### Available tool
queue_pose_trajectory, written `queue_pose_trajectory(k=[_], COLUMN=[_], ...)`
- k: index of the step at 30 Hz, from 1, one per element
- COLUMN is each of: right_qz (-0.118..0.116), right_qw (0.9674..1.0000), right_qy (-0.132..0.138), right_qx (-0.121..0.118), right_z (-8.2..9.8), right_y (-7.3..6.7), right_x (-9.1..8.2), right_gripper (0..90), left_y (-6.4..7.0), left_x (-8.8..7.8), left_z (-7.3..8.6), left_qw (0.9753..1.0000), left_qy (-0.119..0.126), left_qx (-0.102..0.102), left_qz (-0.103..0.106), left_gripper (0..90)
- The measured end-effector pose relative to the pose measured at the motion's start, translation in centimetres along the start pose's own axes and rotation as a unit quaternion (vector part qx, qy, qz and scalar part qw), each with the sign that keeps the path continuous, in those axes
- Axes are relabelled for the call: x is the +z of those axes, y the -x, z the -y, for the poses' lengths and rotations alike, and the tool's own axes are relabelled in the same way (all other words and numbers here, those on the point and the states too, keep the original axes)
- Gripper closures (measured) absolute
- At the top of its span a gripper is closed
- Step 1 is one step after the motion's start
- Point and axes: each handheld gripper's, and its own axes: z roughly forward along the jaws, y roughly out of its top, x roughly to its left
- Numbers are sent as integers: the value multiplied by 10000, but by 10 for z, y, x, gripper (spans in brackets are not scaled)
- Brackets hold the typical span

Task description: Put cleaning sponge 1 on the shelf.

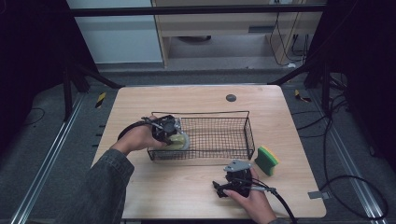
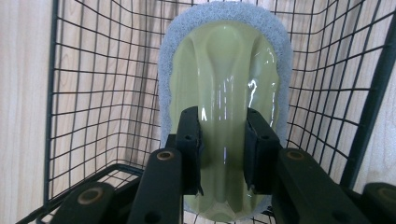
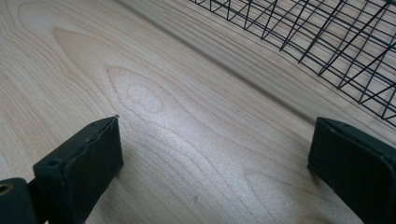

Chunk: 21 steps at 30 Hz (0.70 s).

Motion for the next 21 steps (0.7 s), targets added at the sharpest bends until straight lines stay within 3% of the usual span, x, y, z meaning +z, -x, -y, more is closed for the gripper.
queue_pose_trajectory(k=[21], right_qz=[0], right_qw=[10000], right_qy=[2], right_qx=[-2], right_z=[0], right_y=[0], right_x=[0], right_gripper=[32], left_y=[2], left_x=[9], left_z=[0], left_qw=[9998], left_qy=[-41], left_qx=[-142], left_qz=[112], left_gripper=[674])
